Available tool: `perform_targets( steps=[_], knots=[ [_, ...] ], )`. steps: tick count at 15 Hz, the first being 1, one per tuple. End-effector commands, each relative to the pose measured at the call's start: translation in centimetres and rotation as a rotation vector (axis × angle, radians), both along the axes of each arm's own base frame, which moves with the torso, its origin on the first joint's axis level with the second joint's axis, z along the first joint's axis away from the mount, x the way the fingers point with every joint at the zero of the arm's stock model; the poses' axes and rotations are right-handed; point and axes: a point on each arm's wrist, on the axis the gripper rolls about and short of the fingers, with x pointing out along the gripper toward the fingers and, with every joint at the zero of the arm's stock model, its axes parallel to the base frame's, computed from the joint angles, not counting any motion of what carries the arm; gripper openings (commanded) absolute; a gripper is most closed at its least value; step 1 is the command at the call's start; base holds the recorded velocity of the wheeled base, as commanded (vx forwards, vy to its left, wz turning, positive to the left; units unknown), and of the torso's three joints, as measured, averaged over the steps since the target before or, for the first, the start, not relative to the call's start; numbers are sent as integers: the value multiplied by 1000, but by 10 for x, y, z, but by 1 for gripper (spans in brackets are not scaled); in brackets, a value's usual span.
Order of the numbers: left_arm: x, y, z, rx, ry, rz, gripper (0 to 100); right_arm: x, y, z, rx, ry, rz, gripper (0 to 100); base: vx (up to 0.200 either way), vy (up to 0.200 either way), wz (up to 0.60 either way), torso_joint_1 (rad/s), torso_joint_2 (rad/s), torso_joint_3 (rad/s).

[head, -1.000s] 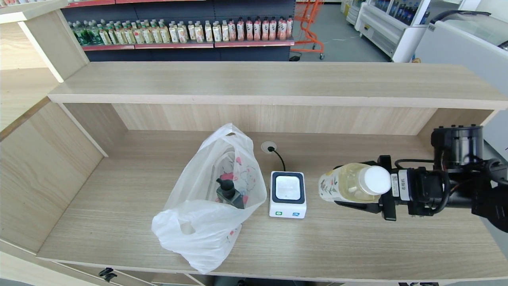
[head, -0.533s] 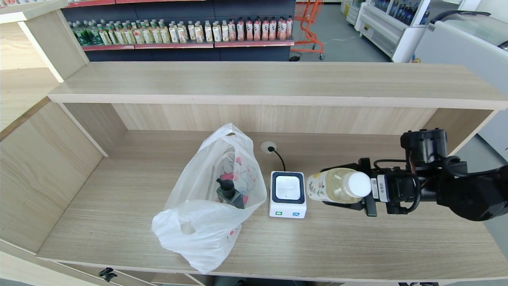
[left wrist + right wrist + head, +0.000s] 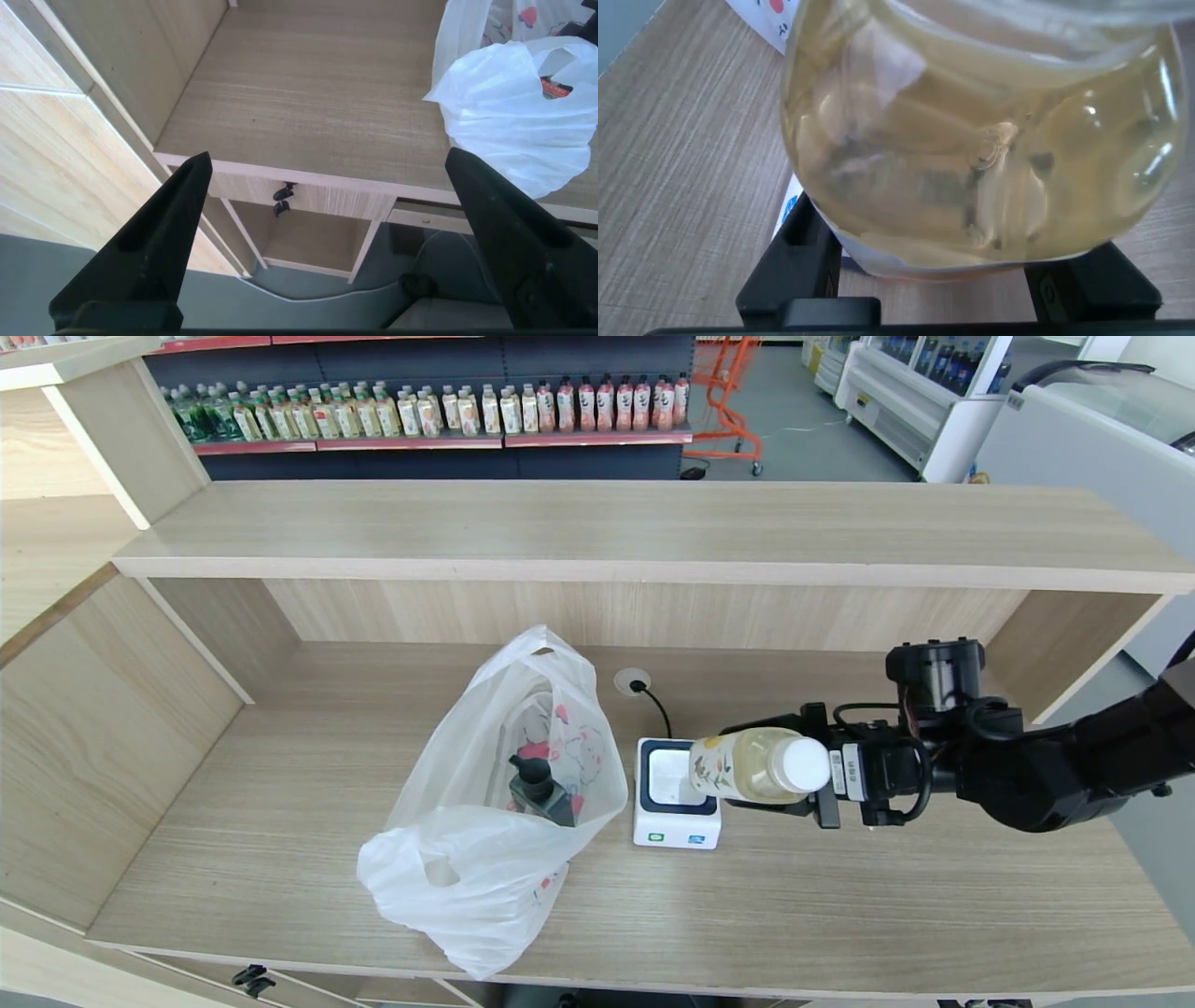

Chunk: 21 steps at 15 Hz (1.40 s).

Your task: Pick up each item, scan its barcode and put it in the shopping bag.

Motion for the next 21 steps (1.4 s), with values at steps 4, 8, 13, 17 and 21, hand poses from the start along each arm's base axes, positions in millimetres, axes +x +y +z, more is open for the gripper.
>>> perform_targets(
  steps=[4,8,13,17,21],
  knots=[
    [0,0,0,0,0,1,100,15,10,-14,19,-25,43,0,0,0,0,0,0,0],
    [0,0,0,0,0,1,100,19,11,-18,26,-38,51,0,0,0,0,0,0,0],
    [0,0,0,0,0,1,100,23,14,-22,28,-34,60,0,0,0,0,0,0,0],
    [0,0,0,0,0,1,100,26,19,-22,35,-40,83,0,0,0,0,0,0,0],
    [0,0,0,0,0,1,100,26,18,-20,37,-44,83,0,0,0,0,0,0,0]
  ],
)
